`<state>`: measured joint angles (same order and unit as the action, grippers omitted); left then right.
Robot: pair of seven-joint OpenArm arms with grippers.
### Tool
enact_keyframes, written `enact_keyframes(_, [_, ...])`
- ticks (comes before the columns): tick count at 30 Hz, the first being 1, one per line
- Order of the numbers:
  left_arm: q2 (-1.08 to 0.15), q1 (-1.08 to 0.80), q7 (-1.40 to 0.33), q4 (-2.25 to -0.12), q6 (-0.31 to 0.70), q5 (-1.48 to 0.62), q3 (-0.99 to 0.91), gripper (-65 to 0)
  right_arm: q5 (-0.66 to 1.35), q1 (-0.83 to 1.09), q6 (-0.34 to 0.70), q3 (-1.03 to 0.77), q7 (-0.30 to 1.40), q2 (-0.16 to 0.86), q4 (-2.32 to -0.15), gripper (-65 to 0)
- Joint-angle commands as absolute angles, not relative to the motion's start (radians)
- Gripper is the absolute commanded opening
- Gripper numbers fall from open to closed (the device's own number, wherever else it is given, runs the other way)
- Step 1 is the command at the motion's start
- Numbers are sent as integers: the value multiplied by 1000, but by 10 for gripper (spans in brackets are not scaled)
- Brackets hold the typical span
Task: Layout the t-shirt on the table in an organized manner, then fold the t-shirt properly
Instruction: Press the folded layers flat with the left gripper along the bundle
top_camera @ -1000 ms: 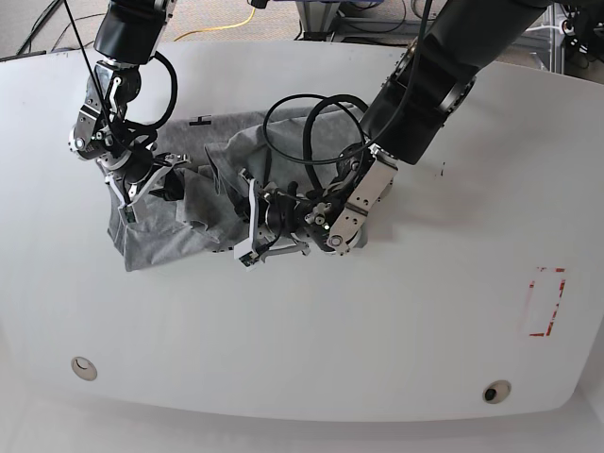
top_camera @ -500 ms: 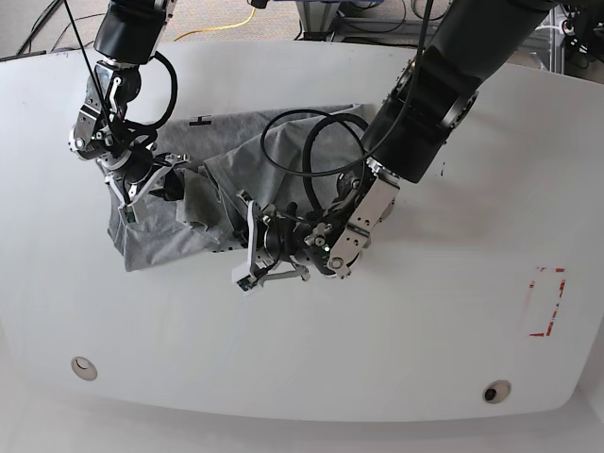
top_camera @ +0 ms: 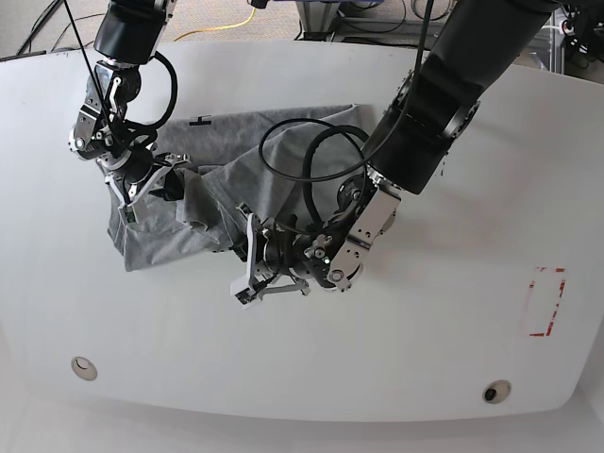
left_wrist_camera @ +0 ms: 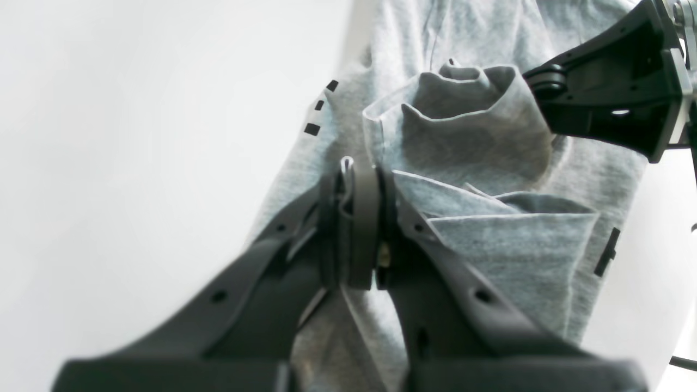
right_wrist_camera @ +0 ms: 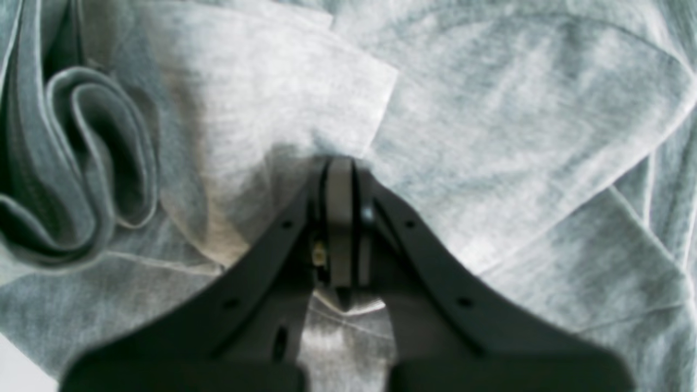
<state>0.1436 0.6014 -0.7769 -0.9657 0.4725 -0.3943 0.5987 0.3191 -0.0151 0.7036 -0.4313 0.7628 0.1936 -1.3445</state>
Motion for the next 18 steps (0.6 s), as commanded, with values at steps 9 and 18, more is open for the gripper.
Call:
enact_keyframes(9, [157,641,-756,-987,515,-415,693,-637,286,-16,698,-429,802,199,-1345,-637])
enact_keyframes(18, [157,638,-756,-987,556,-415,707,-307,286,-16,698,-429,802,199,-1345,-637])
